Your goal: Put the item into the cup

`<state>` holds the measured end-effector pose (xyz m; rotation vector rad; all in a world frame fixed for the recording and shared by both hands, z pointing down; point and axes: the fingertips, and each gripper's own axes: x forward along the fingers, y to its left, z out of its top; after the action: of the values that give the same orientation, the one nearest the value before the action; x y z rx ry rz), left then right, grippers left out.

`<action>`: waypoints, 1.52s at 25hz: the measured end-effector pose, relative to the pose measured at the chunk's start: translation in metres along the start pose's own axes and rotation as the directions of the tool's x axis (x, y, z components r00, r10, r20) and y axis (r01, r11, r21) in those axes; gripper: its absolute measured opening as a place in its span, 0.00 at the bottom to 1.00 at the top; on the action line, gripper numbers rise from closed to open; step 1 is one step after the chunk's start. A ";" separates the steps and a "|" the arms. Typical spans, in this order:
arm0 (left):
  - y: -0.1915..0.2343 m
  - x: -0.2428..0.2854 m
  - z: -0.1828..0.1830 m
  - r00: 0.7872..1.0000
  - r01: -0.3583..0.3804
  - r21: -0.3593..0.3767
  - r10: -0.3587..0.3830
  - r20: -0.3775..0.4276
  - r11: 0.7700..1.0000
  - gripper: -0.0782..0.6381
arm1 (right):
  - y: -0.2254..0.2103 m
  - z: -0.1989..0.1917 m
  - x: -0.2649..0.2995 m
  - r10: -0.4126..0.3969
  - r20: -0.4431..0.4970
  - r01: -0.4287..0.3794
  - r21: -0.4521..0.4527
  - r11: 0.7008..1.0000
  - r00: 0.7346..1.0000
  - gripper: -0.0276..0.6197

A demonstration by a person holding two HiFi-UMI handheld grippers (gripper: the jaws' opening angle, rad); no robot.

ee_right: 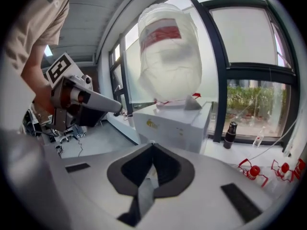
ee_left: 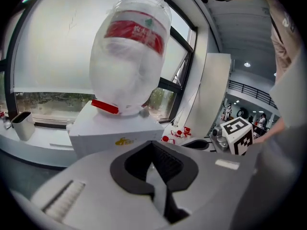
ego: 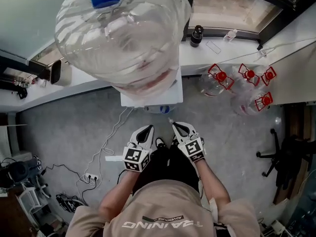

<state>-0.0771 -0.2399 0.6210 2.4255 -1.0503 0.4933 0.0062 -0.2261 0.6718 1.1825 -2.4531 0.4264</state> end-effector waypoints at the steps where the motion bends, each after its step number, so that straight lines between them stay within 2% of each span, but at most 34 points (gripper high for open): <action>1: 0.001 0.006 -0.003 1.000 -0.005 0.001 0.005 -0.008 1.000 0.12 | -0.003 -0.006 0.007 0.014 -0.008 -0.014 -0.018 1.000 1.000 0.06; 6: 0.005 0.037 -0.035 0.999 -0.040 -0.003 0.040 -0.029 0.999 0.12 | -0.013 -0.046 0.047 0.073 -0.051 -0.079 -0.119 0.990 0.996 0.06; 11: 0.018 0.068 -0.083 0.995 -0.060 -0.048 0.056 -0.081 0.997 0.12 | -0.015 -0.097 0.093 0.108 -0.073 -0.116 -0.105 0.988 0.991 0.06; 15: 0.024 0.088 -0.108 0.993 -0.066 -0.054 0.061 -0.101 0.996 0.12 | -0.018 -0.127 0.122 0.130 -0.087 -0.138 -0.086 0.987 0.988 0.06; 19: 0.032 0.103 -0.129 0.991 -0.065 -0.031 0.061 -0.117 0.997 0.12 | -0.025 -0.150 0.143 0.116 -0.087 -0.122 -0.061 0.991 0.989 0.06; 24: 0.044 0.109 -0.153 0.988 -0.069 -0.029 0.064 -0.144 0.997 0.12 | -0.039 -0.157 0.160 0.073 -0.061 -0.074 -0.016 0.997 0.995 0.06; 32: 0.048 0.101 -0.173 0.982 -0.054 -0.047 0.044 -0.184 0.997 0.12 | -0.048 -0.167 0.179 0.034 -0.047 -0.032 0.043 0.999 0.998 0.06; 38: 0.050 0.093 -0.183 0.979 -0.051 -0.047 0.041 -0.201 0.998 0.12 | -0.052 -0.176 0.195 0.004 -0.066 -0.001 0.041 0.999 0.998 0.06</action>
<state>-0.0810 -0.2280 0.8323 2.2562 -1.0213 0.7013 -0.0276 -0.3139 0.9221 1.1633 -2.4004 0.5111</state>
